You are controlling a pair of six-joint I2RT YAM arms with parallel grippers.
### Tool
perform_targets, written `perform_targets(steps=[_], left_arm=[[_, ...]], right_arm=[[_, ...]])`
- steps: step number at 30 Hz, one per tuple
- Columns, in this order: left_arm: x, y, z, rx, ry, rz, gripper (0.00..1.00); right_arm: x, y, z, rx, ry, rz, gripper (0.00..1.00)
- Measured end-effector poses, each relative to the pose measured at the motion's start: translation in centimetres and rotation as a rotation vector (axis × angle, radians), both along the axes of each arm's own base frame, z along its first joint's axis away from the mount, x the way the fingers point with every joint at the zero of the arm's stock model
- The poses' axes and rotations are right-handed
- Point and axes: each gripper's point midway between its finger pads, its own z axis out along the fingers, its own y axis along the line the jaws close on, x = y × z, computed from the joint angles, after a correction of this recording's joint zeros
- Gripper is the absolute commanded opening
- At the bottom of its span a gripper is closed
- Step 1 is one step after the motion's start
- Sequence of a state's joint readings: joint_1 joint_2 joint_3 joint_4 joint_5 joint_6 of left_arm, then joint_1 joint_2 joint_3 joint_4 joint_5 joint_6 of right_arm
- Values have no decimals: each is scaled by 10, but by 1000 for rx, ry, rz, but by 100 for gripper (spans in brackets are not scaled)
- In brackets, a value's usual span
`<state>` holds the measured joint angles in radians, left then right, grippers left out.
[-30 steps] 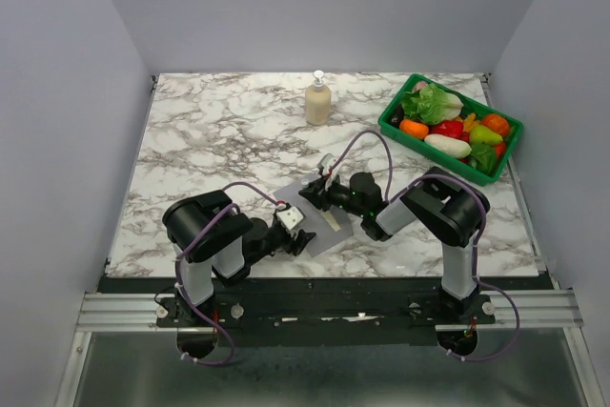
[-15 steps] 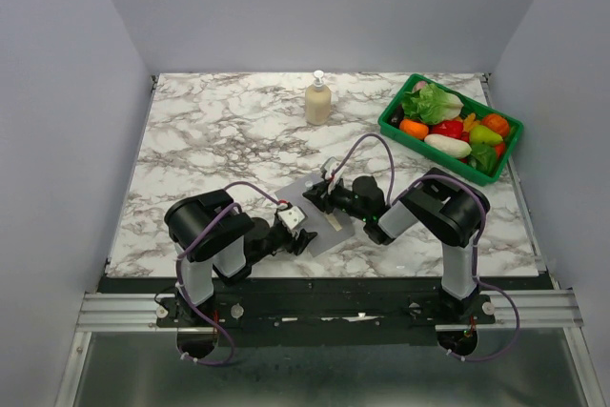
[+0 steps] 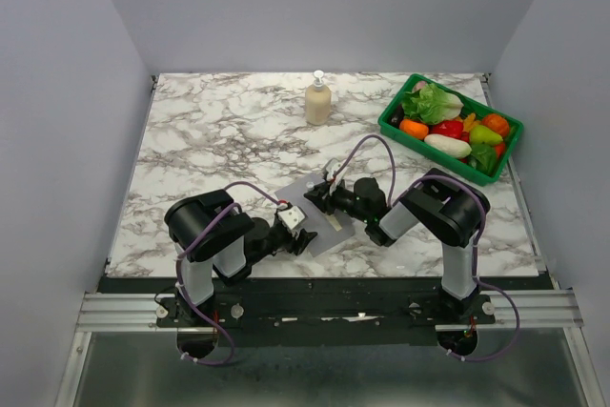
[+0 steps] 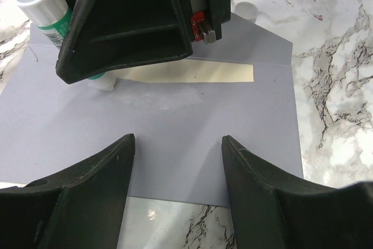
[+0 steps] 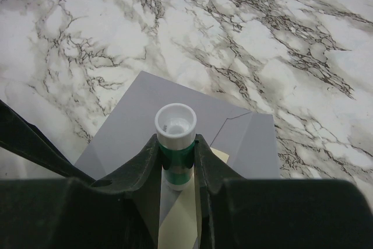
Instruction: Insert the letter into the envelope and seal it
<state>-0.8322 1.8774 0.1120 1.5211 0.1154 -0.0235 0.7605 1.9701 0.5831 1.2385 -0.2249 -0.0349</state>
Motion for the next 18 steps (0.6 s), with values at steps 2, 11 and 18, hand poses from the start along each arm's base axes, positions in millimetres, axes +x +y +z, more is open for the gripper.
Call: perform_targets(steps=[2,11,18], left_arm=[[0,0,0,1,1,1,69],[2,0,-2,0,6,7,68],[3,0,-2,-3,8,10,68]], right_arm=[[0,0,0,0,0,0,1],[-4,2,-1,-1,0,7,1],[-10,1,-2,0,-4,2,1]])
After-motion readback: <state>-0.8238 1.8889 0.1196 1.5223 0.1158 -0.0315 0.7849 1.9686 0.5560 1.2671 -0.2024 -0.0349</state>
